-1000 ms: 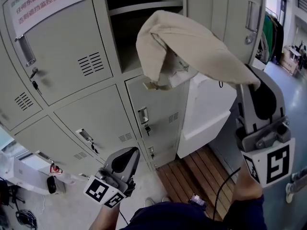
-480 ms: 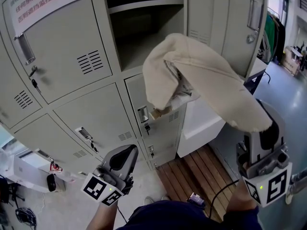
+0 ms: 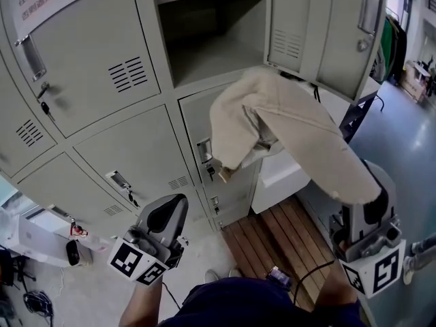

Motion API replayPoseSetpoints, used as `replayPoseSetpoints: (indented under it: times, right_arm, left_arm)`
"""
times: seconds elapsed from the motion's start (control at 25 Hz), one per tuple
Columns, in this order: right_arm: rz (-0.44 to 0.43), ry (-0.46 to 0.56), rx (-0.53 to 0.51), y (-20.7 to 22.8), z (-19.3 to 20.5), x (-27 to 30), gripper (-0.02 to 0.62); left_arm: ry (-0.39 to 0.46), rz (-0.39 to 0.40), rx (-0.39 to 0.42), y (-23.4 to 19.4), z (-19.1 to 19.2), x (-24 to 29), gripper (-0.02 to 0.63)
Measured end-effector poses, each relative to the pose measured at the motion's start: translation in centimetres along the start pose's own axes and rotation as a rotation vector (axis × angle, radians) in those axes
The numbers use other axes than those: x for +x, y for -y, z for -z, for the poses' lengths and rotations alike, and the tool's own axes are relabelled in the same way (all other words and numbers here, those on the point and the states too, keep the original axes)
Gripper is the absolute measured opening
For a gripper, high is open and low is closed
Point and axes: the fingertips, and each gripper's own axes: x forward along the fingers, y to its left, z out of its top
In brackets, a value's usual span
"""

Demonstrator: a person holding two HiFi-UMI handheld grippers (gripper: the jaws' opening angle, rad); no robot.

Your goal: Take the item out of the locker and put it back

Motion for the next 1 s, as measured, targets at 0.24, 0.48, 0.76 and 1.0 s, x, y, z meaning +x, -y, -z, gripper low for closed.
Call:
replayPoseSetpoints:
  times: [0.24,0.48,0.76,1.0]
  right_arm:
    - [0.029,-0.056,0.052,-0.1,2.9,-1.5,0.02]
    - [0.048,-0.121,0.091,-0.7,5.7,-2.6,0.02]
    - [0.062,-0.198,0.097,-1.5,8.7,-3.4,0.02]
    - [0.075,-0.22,0.078,-1.3,9.7,-3.4,0.02]
  left_arm:
    - [-0.002,-0.028,-0.002,-1.4,0.0,-1.1,0.003]
    - [-0.009,-0.038,-0.008,-2.2,0.2,-1.8,0.003]
    - [-0.015,-0.047,-0.017,-3.1,0.5,-2.1,0.003]
    - [-0.012,-0.054,-0.019,-3.7,0.5,-2.2,0.003]
